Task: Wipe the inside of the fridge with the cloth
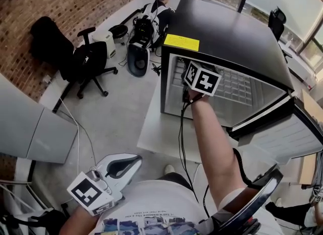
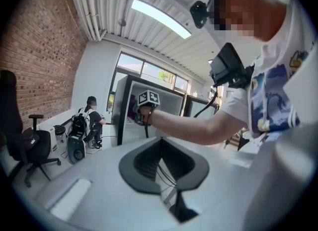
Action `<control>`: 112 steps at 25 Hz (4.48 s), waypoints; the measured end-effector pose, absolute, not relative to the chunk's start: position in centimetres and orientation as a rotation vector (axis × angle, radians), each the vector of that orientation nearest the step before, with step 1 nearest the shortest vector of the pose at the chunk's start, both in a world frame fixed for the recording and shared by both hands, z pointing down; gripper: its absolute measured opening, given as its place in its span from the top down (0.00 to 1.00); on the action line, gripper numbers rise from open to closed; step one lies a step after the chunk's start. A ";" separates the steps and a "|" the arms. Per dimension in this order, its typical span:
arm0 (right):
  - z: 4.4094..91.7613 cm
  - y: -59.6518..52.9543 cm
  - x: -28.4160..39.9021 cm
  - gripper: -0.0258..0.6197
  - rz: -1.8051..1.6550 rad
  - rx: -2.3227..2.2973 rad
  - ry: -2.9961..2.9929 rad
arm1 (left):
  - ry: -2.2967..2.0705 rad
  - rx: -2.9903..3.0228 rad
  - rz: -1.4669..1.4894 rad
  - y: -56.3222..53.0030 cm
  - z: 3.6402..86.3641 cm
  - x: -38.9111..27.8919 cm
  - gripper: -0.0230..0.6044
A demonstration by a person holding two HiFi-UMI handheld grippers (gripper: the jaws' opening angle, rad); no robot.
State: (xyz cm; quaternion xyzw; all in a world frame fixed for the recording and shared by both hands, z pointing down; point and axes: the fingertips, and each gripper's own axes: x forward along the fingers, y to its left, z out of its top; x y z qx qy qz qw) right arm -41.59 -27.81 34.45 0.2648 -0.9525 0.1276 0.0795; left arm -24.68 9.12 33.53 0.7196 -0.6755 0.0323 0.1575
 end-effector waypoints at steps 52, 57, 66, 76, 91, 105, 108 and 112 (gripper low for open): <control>30.5 -25.9 -34.5 0.88 0.371 0.792 -2.920 | -1.832 2.180 0.127 9.6 33.2 -23.2 0.95; 31.8 -23.2 -37.5 0.88 0.434 0.710 -2.915 | -1.887 2.126 0.112 12.3 33.2 -24.5 0.95; 34.7 -22.3 -38.7 0.88 0.530 0.682 -2.859 | -1.907 2.090 0.107 14.1 33.8 -24.8 0.95; 35.4 -26.2 -33.8 0.88 0.456 0.858 -2.794 | -1.825 2.147 0.116 12.2 33.7 -24.0 0.95; 35.4 -33.4 -21.4 0.88 0.360 1.179 -2.656 | -1.622 2.329 0.121 6.5 33.5 -20.1 0.95; 33.7 -33.9 -15.3 0.88 0.143 1.400 -2.574 | -1.530 2.399 0.147 5.9 33.5 -18.2 0.95; 32.5 -32.7 -14.8 0.88 0.120 1.400 -2.612 | -1.532 2.404 0.142 6.5 33.5 -18.2 0.95; 30.7 -29.7 -14.7 0.88 0.054 1.347 -2.686 | -1.536 2.398 0.137 7.7 33.7 -18.2 0.95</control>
